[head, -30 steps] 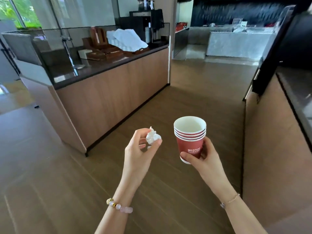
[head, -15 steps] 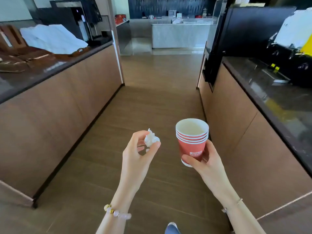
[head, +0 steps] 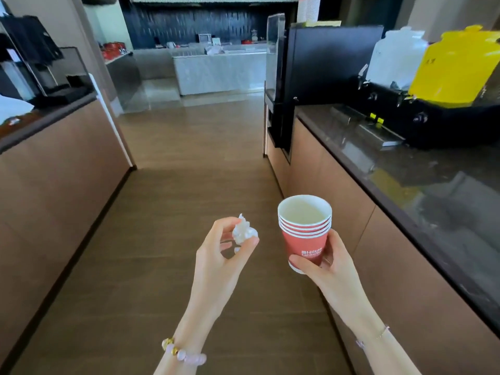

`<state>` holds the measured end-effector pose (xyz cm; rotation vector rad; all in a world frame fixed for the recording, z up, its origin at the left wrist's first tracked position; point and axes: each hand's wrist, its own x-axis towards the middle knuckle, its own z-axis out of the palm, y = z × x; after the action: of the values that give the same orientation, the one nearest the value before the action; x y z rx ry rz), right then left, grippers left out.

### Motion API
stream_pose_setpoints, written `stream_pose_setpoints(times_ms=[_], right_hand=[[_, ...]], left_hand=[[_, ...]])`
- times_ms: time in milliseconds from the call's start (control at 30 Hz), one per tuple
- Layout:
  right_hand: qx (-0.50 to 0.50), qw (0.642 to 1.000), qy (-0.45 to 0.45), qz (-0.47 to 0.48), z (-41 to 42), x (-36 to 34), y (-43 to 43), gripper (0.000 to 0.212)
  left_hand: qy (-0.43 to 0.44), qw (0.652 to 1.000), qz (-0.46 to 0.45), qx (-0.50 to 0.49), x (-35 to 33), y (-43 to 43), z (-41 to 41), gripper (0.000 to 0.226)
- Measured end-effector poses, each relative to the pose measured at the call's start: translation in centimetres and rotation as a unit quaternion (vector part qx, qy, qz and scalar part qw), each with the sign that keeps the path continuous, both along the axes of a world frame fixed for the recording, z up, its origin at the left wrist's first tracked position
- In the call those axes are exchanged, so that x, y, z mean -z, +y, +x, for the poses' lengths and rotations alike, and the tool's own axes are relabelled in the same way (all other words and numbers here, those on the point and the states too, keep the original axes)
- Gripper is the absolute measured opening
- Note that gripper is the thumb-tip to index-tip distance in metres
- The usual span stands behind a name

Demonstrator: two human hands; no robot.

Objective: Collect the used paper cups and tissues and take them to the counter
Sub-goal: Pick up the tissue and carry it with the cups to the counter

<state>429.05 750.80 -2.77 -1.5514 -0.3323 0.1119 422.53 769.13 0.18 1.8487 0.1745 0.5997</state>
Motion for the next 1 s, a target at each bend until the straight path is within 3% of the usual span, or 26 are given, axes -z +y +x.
stream_pose_setpoints(times_ms=[233, 500, 733, 1000], right_hand=[[0.112, 0.994, 0.01, -0.004, 6.2, 0.3, -3.8, 0.059], [0.276, 0.961, 0.032, -0.002, 10.3, 1.7, -9.9, 0.06], [0.457, 0.889, 0.012, -0.005, 13.9, 0.9, -14.8, 0.061], [0.596, 0.802, 0.028, -0.027, 16.8, 1.1, -17.8, 0.064]], left_hand=[[0.006, 0.995, -0.004, 0.104, 0.3, -2.4, 10.2, 0.022], [0.034, 0.964, -0.018, 0.264, 1.4, -8.9, 21.2, 0.028], [0.033, 0.903, -0.006, 0.429, 1.0, -16.5, 31.5, 0.025], [0.027, 0.832, 0.001, 0.554, 1.1, -23.9, 38.8, 0.026]])
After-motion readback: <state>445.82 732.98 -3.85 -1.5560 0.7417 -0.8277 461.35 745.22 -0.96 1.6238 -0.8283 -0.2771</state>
